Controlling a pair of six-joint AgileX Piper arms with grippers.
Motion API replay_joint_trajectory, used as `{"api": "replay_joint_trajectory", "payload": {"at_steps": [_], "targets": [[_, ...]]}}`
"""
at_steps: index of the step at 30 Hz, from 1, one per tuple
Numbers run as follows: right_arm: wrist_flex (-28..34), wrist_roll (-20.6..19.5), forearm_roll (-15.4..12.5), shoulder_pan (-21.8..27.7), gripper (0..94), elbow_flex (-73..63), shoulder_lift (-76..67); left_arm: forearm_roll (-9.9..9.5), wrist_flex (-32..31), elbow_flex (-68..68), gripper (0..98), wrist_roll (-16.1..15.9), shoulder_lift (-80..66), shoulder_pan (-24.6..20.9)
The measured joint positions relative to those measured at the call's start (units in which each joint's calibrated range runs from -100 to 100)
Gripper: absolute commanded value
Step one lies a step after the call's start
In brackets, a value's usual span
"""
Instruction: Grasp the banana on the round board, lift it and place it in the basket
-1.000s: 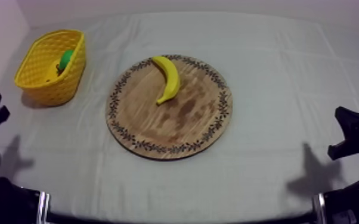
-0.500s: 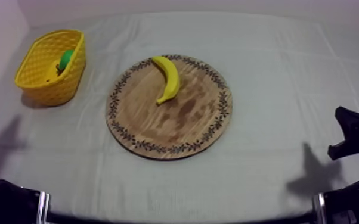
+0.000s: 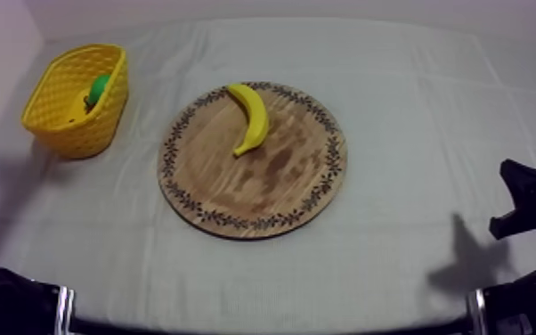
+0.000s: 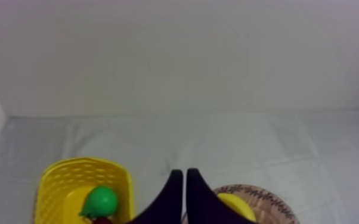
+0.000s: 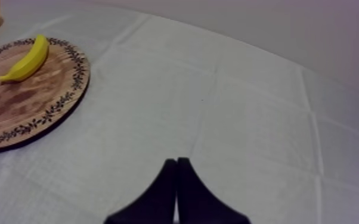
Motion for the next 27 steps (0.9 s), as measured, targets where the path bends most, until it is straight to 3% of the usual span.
{"api": "replay_joint_trajectory", "payload": {"at_steps": [9,17,27], "targets": [[0.0,0.0,0.0,0.0,0.3,0.0,0.0,-0.22,6.73,-9.04,0.0,3.22,10.49,6.12],[0.0,0.0,0.0,0.0,0.3,0.0,0.0,-0.8,8.3,-13.96,0.0,5.14,18.92,9.15],[0.09,0.0,0.0,0.0,0.3,0.0,0.0,-2.0,17.08,-25.47,0.0,8.43,31.72,12.91]]}}
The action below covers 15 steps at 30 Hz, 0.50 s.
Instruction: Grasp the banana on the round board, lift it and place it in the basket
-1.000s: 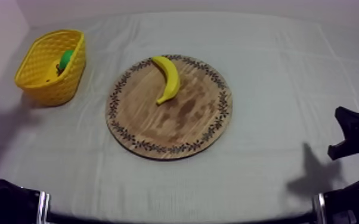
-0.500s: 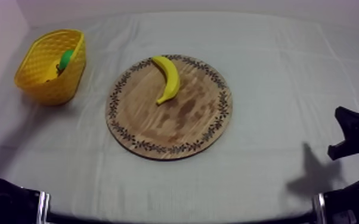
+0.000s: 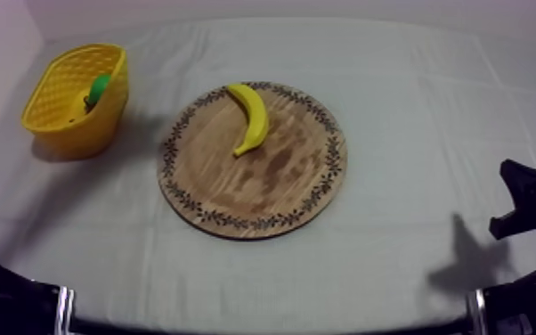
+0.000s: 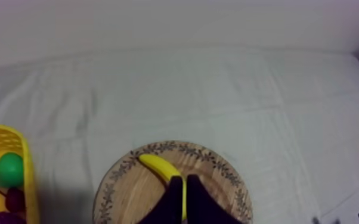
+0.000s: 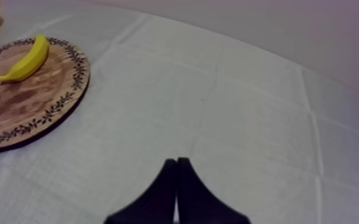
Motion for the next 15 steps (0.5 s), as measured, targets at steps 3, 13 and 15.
{"api": "replay_joint_trajectory", "payload": {"at_steps": [3,13,15], "targets": [[0.0,0.0,0.0,0.0,0.3,0.0,0.0,-0.2,1.83,-3.07,0.0,1.08,3.64,0.73],[-0.05,0.0,0.0,0.0,0.3,0.0,0.0,-1.05,4.41,-7.59,0.0,4.21,13.37,1.94],[-0.05,0.0,0.0,0.0,0.3,0.0,0.0,-1.26,4.43,-8.33,0.0,4.54,14.76,1.94]]}}
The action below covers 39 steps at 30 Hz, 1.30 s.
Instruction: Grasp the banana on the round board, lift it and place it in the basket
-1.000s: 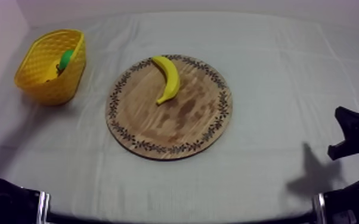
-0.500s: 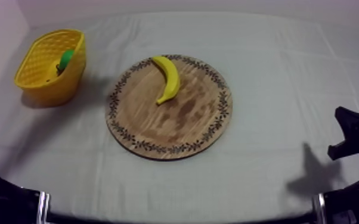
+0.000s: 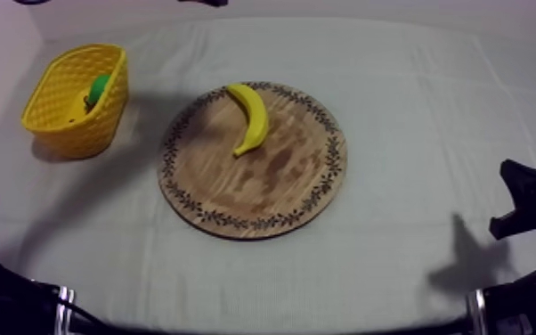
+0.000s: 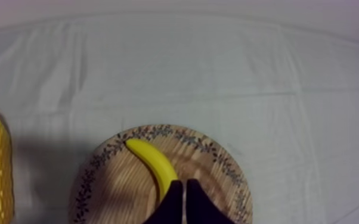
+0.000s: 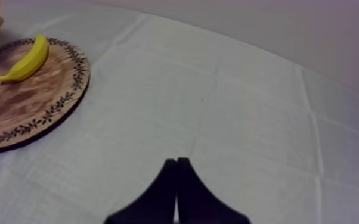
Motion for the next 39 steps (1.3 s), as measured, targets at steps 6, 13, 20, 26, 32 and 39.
{"api": "replay_joint_trajectory", "payload": {"at_steps": [6,13,20,26,32,39], "targets": [[0.0,0.0,0.0,0.0,0.3,0.0,0.0,-0.74,-0.6,-1.54,0.0,-0.82,2.07,0.23],[0.0,0.0,0.0,0.0,0.3,0.0,0.0,-1.4,-1.09,-2.21,12.1,-1.76,2.94,0.23],[0.0,0.0,0.0,0.0,0.3,0.0,0.0,-0.65,1.42,-1.08,63.6,1.89,3.29,0.06],[0.0,0.0,0.0,0.0,0.3,0.0,0.0,0.96,3.03,1.02,82.8,0.42,3.62,-0.1],[-0.03,0.0,0.0,0.0,0.3,0.0,0.0,1.94,4.32,1.43,85.4,0.01,4.38,-0.22],[-0.03,0.0,0.0,0.0,0.3,0.0,0.0,2.41,4.43,2.28,85.1,1.67,7.31,0.23]]}}
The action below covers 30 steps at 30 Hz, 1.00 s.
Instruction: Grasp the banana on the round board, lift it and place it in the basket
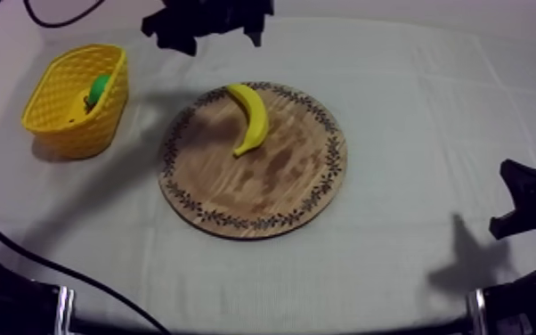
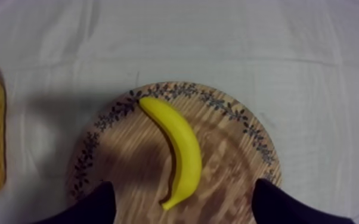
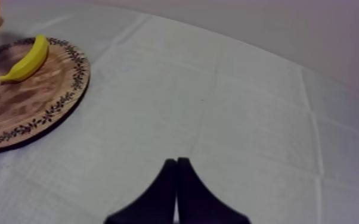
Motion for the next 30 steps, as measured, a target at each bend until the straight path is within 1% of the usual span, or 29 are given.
{"api": "replay_joint_trajectory", "payload": {"at_steps": [7,11,17,30], "targets": [[0.0,0.0,0.0,0.0,0.3,0.0,0.0,1.97,-0.18,-0.8,85.6,2.94,6.88,0.17],[0.0,0.0,0.0,0.0,0.3,0.0,0.0,3.09,-0.46,-2.86,84.8,3.99,11.54,0.07],[0.0,0.0,0.0,0.0,0.3,0.0,0.0,3.5,-2.03,-7.29,83.5,4.49,18.64,-0.28],[0.0,0.0,0.0,0.0,0.3,0.0,0.0,3.35,-2.48,-15.43,82.9,5.66,30.8,-1.21]]}}
